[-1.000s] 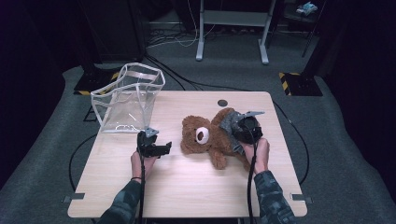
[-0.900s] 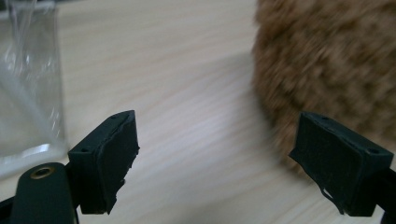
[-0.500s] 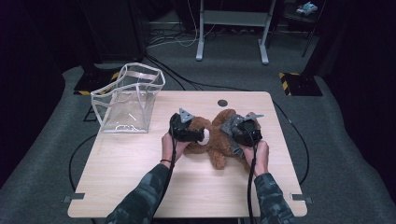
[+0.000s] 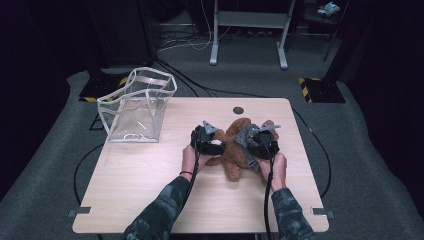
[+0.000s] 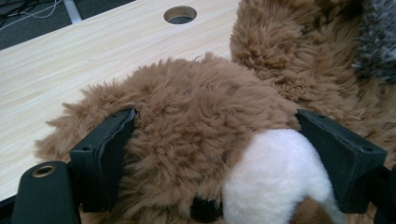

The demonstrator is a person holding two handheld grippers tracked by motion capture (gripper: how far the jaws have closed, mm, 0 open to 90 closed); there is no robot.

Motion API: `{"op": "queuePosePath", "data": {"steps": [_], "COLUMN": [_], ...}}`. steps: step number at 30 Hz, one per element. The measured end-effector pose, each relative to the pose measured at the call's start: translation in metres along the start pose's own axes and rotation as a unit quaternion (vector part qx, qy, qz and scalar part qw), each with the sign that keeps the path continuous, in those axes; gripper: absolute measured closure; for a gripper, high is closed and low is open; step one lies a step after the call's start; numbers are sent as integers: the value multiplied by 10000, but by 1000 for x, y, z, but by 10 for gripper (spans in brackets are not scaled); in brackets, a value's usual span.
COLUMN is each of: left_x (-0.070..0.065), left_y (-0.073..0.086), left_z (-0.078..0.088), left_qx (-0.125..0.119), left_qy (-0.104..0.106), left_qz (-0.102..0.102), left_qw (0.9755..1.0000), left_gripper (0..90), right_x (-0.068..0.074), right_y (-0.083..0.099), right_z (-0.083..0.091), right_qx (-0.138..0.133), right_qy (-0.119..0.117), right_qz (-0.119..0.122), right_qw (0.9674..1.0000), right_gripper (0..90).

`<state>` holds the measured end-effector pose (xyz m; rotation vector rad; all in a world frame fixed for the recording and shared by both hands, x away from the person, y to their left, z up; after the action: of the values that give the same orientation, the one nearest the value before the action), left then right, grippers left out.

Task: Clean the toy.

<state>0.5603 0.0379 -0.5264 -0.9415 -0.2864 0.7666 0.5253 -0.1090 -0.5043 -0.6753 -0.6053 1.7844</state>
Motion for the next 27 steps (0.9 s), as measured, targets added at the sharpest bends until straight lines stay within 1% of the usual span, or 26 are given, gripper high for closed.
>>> {"op": "queuePosePath", "data": {"steps": [2,3,5,6,7,8,10,11,12,13,14,16,17,18,19,20,21,22,24,25,26,27], "left_x": [0,1,2,1,1,1,1,0,0,0,-1,-1,-1,-1,-1,-1,-2,-2,-2,-2,-2,-2], "left_y": [1,2,3,4,4,4,4,4,4,5,4,4,5,5,5,5,5,5,5,5,5,6], "left_z": [0,1,1,1,1,1,1,1,1,1,1,2,2,2,2,2,2,2,2,2,2,3], "left_qx": [-79,-122,-169,-175,-189,-195,-211,-216,-237,-233,-271,-293,-275,-271,-290,-341,-333,-330,-342,-309,-321,-298], "left_qy": [3,0,-2,21,-15,-16,-27,-34,-40,-40,-45,-59,-54,-53,-66,-95,-93,-97,-99,-110,-106,-108], "left_qz": [49,81,128,162,143,150,143,145,148,154,159,152,143,106,114,139,132,114,132,95,103,103], "left_qw": [10000,9999,9998,9997,9997,9997,9997,9997,9996,9996,9995,9994,9995,9996,9995,9993,9993,9993,9993,9994,9994,9994], "left_gripper": [164,166,172,174,174,174,173,173,173,173,173,172,172,172,172,172,172,173,173,173,173,173], "right_x": [0,0,2,4,10,16,28,33,41,46,52,61,64,68,70,71,70,68,63,59,56,52], "right_y": [-2,-5,-10,-14,-19,-22,-30,-33,-38,-42,-45,-49,-51,-53,-55,-55,-56,-59,-62,-64,-65,-66], "right_z": [6,11,20,25,31,37,44,46,47,47,47,41,37,29,20,12,7,-4,-17,-23,-26,-30], "right_qx": [-33,-99,-191,-273,-329,-349,-429,-470,-497,-527,-537,-491,-472,-385,-324,-227,-159,-107,47,48,86,126], "right_qy": [-23,-38,-23,-51,-74,-99,-164,-176,-196,-214,-216,-261,-262,-304,-384,-359,-272,-188,-72,29,116,220], "right_qz": [-44,-50,-13,74,168,217,391,463,542,692,738,894,900,903,940,947,947,976,945,962,1035,1017], "right_qw": [10000,9999,9998,9996,9993,9991,9982,9977,9971,9960,9956,9944,9945,9947,9943,9946,9950,9950,9955,9953,9945,9945], "right_gripper": [765,764,763,763,763,763,762,762,761,761,762,761,760,759,758,758,758,758,759,760,760,761]}}
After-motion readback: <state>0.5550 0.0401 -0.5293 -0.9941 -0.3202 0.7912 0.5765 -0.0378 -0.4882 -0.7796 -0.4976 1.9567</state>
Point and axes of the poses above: each handheld gripper's, and its own axes: z roughly backward along the jaws, y roughly out of its underside, x roughly to its left, the point moved 10 cm from there along -z, roughly forward along the jaws, and after that the axes turned 13 degrees about y, right-handed, at the moved point
